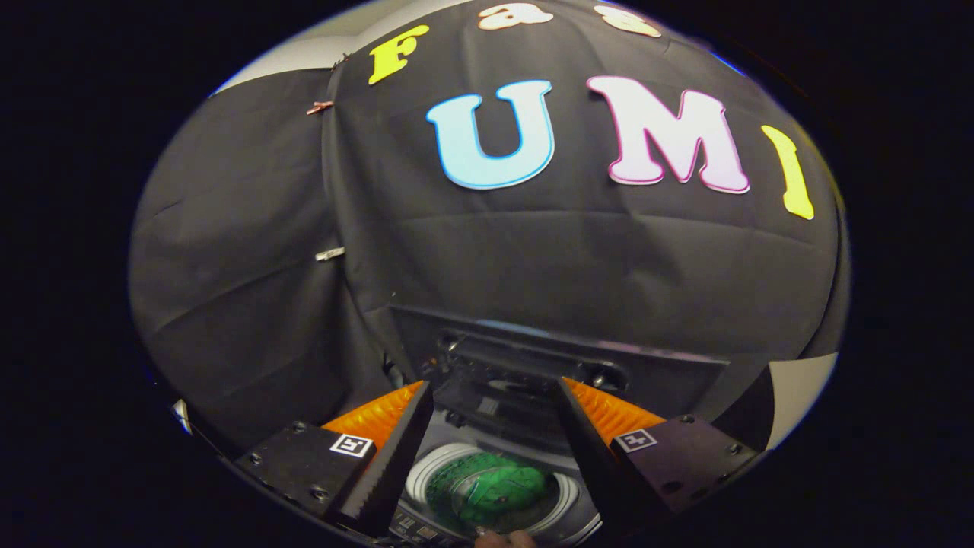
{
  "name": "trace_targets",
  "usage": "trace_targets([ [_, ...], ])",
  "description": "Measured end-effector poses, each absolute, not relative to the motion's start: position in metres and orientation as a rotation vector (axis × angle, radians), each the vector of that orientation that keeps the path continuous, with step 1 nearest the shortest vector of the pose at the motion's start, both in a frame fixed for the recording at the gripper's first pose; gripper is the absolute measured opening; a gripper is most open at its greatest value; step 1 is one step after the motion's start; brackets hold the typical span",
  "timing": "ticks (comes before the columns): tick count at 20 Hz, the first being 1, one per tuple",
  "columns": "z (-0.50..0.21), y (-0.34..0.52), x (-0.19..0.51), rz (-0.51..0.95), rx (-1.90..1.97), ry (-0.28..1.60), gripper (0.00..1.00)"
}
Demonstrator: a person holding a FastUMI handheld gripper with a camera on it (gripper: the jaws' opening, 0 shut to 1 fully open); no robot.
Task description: Put the clothes into the washing machine and then close the washing machine lid.
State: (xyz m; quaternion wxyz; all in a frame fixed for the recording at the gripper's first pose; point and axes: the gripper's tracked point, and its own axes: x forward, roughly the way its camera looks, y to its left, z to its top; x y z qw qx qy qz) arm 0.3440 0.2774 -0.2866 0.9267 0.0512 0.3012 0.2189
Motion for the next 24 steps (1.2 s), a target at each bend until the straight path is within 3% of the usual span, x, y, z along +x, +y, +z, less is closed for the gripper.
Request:
trace_targets([
  [5,-0.269,0.243,0.379,0.280,0.144,0.488,0.99],
  [12,-0.274,0.202,0.412,0.126,0.156,0.473,0.99],
  [24,-0.289,0.191,0.449,0.060,0.155,0.480,0.99],
])
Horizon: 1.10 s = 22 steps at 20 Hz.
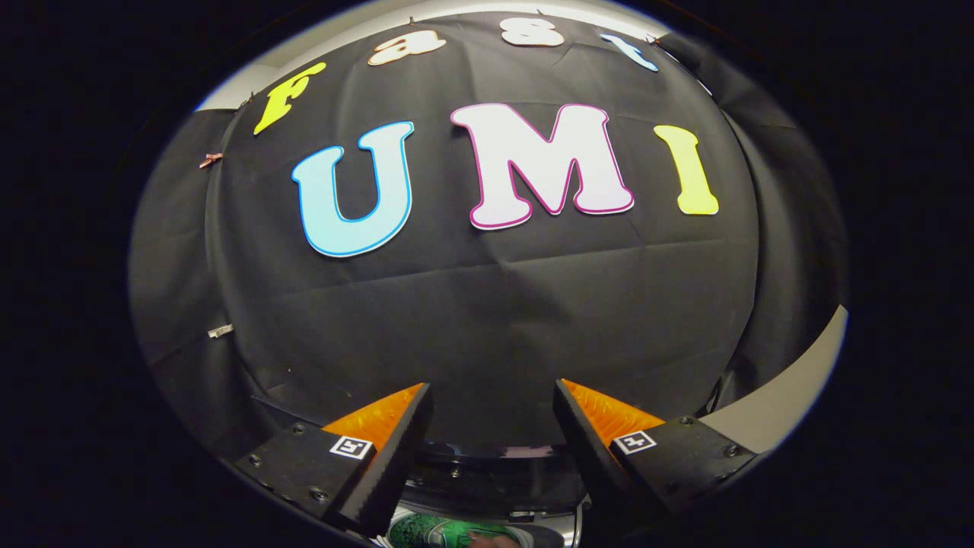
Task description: Put the clothes into the washing machine and then close the washing machine lid.
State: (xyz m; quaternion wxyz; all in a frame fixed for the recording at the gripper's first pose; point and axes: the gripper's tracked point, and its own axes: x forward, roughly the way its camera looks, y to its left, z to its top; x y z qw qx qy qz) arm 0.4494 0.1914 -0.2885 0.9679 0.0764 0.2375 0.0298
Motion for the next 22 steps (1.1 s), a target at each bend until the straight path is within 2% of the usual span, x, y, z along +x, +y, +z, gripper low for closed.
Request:
trace_targets([
  [7,-0.309,0.185,0.451,0.024,0.132,0.550,0.99],
  [18,-0.308,0.186,0.441,0.020,0.081,0.560,1.00],
  [22,-0.303,0.185,0.408,0.012,0.072,0.582,1.00],
])
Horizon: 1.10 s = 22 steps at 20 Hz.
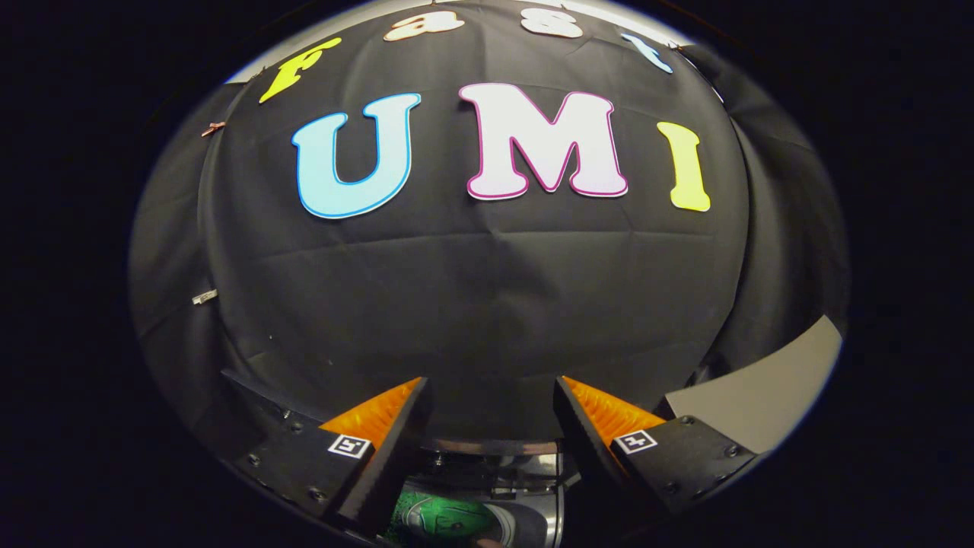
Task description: Put the clothes into the washing machine and then close the washing machine lid.
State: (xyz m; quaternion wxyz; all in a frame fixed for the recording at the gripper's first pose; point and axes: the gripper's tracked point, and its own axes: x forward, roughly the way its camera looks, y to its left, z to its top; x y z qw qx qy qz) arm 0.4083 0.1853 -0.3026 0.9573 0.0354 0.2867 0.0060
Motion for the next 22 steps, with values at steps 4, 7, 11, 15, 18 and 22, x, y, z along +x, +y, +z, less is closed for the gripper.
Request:
trace_targets([
  [4,-0.301,0.188,0.364,0.022,0.067,0.617,1.00],
  [7,-0.303,0.191,0.333,0.027,0.066,0.661,0.99],
  [11,-0.309,0.196,0.297,0.043,0.022,0.683,0.99],
  [15,-0.317,0.201,0.274,0.086,-0.041,0.715,0.99],
  [18,-0.312,0.203,0.265,0.094,-0.016,0.710,0.99],
  [22,-0.297,0.201,0.256,0.106,-0.006,0.690,0.99],
])
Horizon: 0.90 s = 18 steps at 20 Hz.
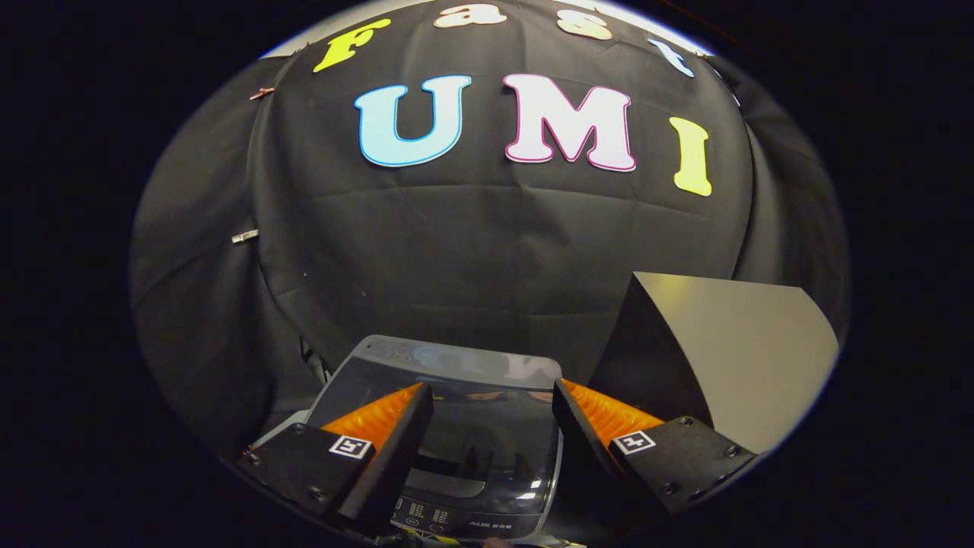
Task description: Put the clothes into the washing machine and then close the washing machine lid.
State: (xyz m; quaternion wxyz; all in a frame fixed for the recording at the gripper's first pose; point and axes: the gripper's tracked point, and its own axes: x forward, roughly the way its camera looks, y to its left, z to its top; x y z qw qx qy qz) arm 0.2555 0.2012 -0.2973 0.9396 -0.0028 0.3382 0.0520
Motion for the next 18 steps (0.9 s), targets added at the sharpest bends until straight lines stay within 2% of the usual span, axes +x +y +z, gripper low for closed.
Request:
trace_targets([
  [5,-0.253,0.202,0.241,0.138,0.018,0.611,0.99],
  [18,-0.067,0.162,0.173,0.200,0.041,0.197,0.98],
])
